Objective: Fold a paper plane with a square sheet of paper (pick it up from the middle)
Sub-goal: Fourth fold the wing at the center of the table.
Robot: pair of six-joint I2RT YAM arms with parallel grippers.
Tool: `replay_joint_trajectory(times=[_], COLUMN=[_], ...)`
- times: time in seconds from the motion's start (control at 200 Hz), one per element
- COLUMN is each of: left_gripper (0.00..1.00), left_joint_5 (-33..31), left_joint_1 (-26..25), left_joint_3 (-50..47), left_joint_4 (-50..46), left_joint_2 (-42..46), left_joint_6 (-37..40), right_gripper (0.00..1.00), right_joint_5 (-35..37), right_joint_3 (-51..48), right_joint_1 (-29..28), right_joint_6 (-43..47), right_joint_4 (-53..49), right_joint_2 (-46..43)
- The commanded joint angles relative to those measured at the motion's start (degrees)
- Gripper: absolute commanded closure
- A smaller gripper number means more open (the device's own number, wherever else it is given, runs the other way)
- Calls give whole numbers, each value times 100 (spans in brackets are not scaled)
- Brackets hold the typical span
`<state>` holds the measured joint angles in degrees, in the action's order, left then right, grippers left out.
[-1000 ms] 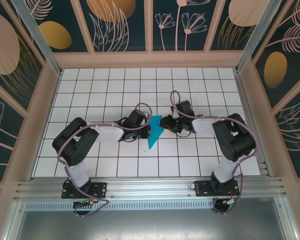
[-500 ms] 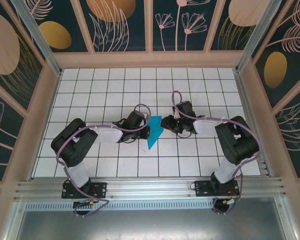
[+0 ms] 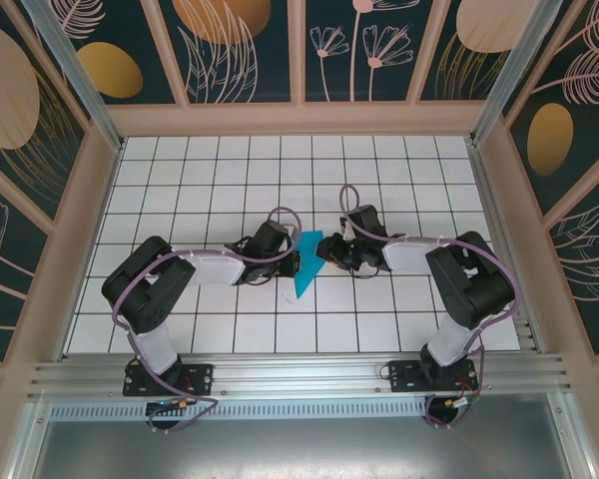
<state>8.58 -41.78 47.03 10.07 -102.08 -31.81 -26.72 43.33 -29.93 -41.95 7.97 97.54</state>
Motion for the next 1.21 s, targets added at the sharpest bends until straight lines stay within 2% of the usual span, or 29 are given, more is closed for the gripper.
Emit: replay_joint_trajectory(times=[0.0,0.15,0.27,0.33,0.405,0.485,0.585,0.766,0.881,1.001,1.076,1.201], left_gripper=[96,96,95,90,87,76,66,65,60,60,60,60], left_joint_5=[48,39,61,7,-106,-323,-471,-634,-1097,-1358,-1639,-1707], left_joint_1=[-1,-5,-5,-4,-4,-3,2,-320,-821,-1127,-1248,-1312], left_joint_3=[-53,-58,-62,-53,-49,-51,-115,-343,-292,-185,-61,55], left_joint_4=[66,57,57,34,-30,-122,-253,-454,-804,-943,-1081,-1068], left_joint_2=[57,74,104,172,343,710,1171,1765,1624,1315,1178,979], left_joint_6=[-71,-71,-53,-61,-80,-124,-123,-1,170,184,243,310], right_gripper=[63,66,77,88,93,96,98,98,98,98,98,98], right_joint_5=[-140,-93,-130,-153,-189,-170,-60,97,166,263,307,352], right_joint_3=[22,70,214,274,273,288,393,500,518,536,548,515], right_joint_1=[-70,-65,-48,-46,-56,-65,-87,-188,-248,-293,-312,-323], right_joint_6=[-144,-123,4,64,53,33,3,-250,-512,-722,-772,-896], right_joint_4=[254,232,118,31,31,-26,-224,-337,-335,-374,-393,-374], right_joint_2=[146,97,180,234,212,158,106,58,16,-15,-17,-52])
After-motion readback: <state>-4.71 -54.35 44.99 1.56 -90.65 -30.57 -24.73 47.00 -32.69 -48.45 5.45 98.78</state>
